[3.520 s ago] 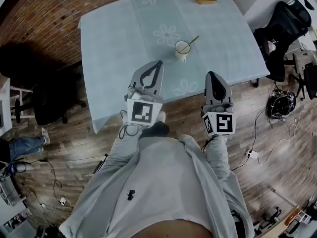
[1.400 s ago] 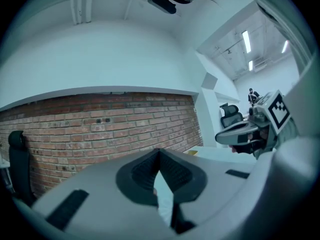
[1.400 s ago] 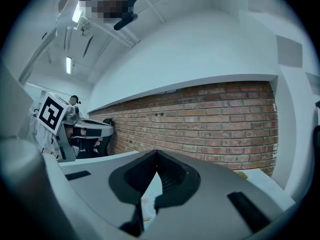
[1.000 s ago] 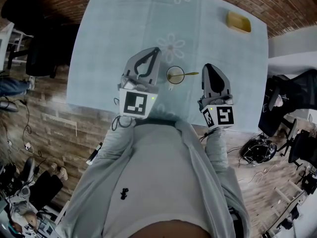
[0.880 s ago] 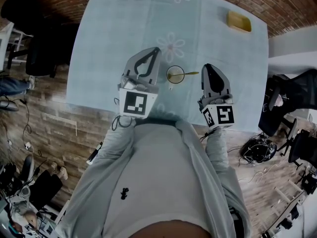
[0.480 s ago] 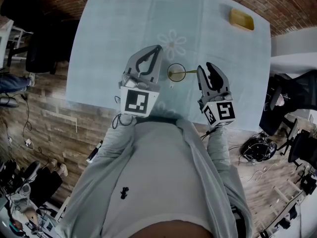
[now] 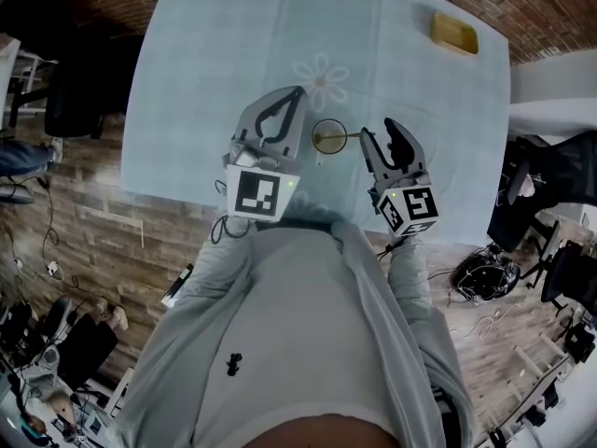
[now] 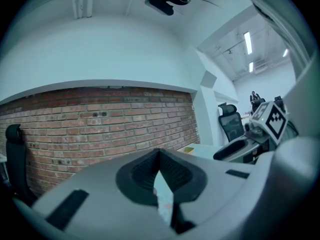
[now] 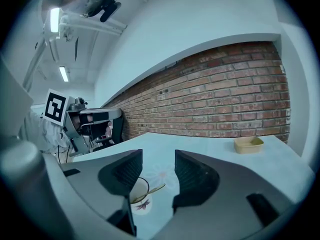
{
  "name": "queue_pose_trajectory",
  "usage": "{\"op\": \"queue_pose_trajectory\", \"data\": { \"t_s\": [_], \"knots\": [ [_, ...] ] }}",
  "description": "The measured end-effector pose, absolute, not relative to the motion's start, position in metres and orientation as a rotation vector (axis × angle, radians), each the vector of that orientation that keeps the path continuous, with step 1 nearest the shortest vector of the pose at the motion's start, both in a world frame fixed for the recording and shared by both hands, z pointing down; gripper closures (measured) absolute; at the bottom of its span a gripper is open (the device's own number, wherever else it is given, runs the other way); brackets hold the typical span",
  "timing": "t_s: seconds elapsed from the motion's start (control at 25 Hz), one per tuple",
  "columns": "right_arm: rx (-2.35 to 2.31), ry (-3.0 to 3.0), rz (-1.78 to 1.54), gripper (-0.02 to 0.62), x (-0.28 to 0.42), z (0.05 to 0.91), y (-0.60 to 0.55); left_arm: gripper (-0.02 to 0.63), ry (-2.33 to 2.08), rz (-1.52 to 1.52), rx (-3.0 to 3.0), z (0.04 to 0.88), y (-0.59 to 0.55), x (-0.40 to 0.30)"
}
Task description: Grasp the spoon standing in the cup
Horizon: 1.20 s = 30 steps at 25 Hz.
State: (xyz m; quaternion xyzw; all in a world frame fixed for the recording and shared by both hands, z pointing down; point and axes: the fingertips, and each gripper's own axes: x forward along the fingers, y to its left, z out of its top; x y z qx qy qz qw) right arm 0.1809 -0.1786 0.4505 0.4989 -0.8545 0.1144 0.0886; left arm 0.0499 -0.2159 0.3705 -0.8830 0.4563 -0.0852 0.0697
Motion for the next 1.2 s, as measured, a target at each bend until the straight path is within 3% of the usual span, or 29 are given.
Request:
{"op": "queue_pose_trajectory", "data": {
  "t_s": [0.92, 1.2],
  "knots": [
    [1.424, -2.498, 0.524, 0.396, 0.168, 0.507, -0.170, 0.589, 1.341, -0.293, -2.682, 0.380, -0.217, 0.056],
    [1.460, -2.481, 0.518, 0.527, 0.171, 0.505, -0.170, 0.589, 1.339, -0.288, -2.678, 0.379, -0.216, 0.053]
  ]
}}
